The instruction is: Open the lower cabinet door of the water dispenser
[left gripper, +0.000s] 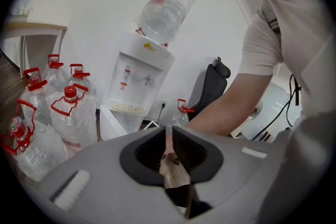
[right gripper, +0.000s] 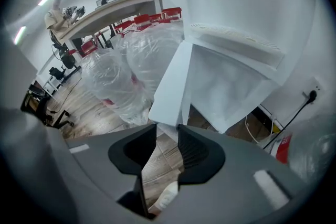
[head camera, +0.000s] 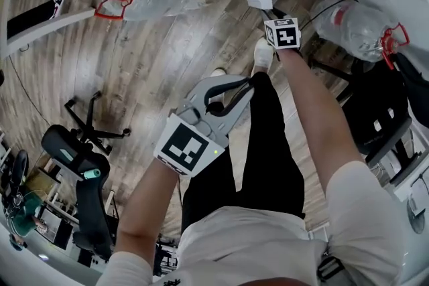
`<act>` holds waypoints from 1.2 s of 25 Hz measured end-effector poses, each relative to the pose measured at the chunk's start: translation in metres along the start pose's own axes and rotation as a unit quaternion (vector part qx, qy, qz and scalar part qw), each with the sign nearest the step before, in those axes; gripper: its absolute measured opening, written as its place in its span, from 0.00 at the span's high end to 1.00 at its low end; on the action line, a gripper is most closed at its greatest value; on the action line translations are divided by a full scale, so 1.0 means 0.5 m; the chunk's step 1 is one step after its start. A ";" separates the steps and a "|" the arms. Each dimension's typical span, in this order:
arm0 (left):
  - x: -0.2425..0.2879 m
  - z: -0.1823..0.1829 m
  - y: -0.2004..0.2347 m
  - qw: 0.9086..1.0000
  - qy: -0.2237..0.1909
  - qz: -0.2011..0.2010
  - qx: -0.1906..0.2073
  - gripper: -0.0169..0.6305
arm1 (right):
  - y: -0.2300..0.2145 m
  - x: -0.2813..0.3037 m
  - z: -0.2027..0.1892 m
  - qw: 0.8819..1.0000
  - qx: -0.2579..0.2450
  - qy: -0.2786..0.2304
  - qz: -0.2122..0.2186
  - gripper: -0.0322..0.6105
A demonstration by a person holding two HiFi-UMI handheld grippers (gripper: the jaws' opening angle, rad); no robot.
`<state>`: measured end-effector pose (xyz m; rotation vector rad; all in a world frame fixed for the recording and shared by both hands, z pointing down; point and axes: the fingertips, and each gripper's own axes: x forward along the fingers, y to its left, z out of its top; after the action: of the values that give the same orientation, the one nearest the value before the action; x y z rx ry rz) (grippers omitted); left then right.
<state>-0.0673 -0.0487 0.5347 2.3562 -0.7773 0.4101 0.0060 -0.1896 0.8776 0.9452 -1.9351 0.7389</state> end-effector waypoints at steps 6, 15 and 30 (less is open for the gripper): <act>-0.063 -0.025 0.013 0.999 -0.020 0.026 -0.018 0.89 | 0.097 0.027 0.029 1.000 -0.004 -0.002 0.017 0.81; -0.145 -0.075 0.045 0.996 -0.045 0.064 -0.046 0.89 | 0.213 0.083 0.090 0.998 -0.044 -0.003 0.045 0.84; -0.255 -0.133 0.049 0.989 -0.074 0.104 -0.071 0.89 | 0.350 0.142 0.207 0.995 -0.082 -0.019 0.057 0.86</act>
<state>-0.1882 0.0330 0.5381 2.1989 -1.0923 0.2593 -0.2087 -0.1983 0.8658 0.7581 -2.0634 0.6190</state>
